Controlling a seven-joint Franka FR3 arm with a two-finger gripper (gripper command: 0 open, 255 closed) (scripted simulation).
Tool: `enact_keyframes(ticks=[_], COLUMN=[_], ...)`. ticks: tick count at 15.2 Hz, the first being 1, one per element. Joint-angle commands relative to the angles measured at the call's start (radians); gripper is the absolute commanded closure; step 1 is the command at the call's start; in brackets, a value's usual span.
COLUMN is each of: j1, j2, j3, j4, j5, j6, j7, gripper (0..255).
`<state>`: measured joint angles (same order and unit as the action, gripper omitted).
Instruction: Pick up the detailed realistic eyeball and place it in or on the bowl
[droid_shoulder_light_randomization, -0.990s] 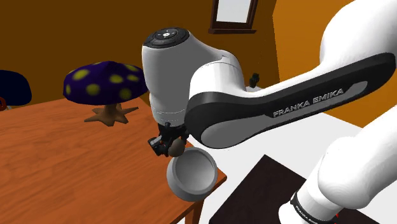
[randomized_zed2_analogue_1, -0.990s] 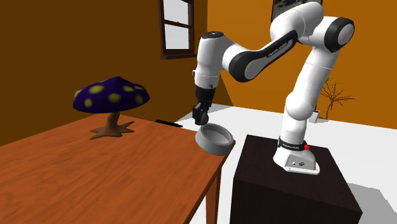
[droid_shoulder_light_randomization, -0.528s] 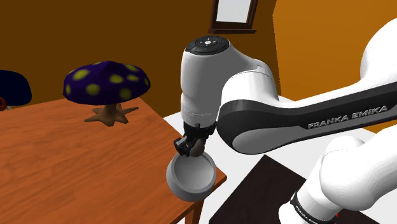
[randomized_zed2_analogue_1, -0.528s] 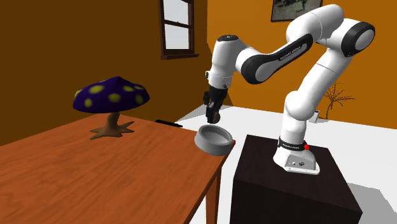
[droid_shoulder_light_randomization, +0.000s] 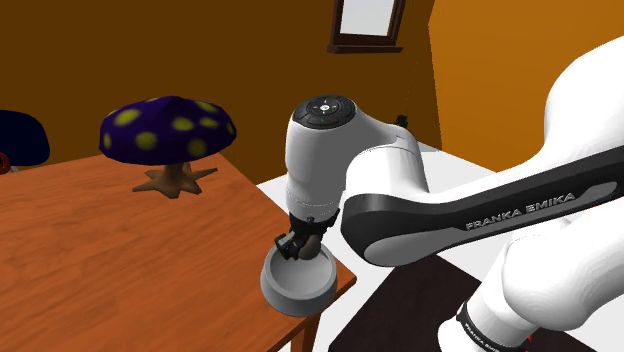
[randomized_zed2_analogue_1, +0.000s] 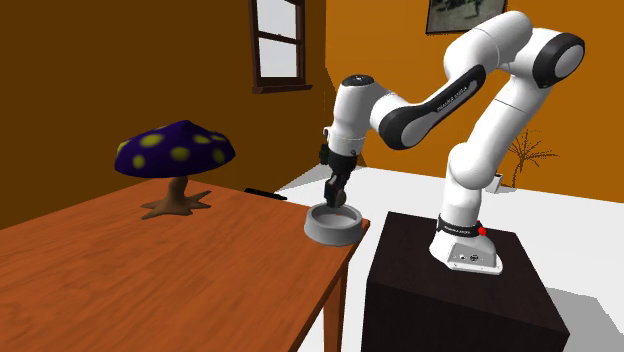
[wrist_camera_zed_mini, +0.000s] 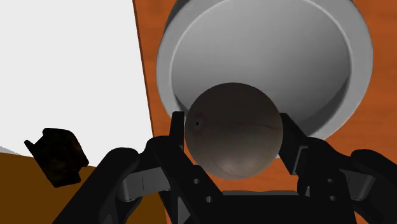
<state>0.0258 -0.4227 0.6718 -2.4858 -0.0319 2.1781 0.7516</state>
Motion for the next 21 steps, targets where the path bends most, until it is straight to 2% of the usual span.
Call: enact_keyframes(ticks=[1,10,11,16,20,21], j1=[-0.007,-0.012,-0.012,-0.012,0.023,0.024], j2=[0.018,0.030,0.030,0.030,-0.039,-0.039], j3=[0.012,0.020,0.020,0.020,-0.007,-0.007], j4=[-0.015,-0.026,-0.026,-0.026,0.052,0.052], j5=[-0.009,-0.016,-0.016,-0.016,0.025,0.024], j6=[0.031,0.052,0.052,0.052,-0.087,-0.087], j7=[0.014,0.025,0.025,0.025,-0.007,-0.006], gripper=[255,255,0,0,0,0])
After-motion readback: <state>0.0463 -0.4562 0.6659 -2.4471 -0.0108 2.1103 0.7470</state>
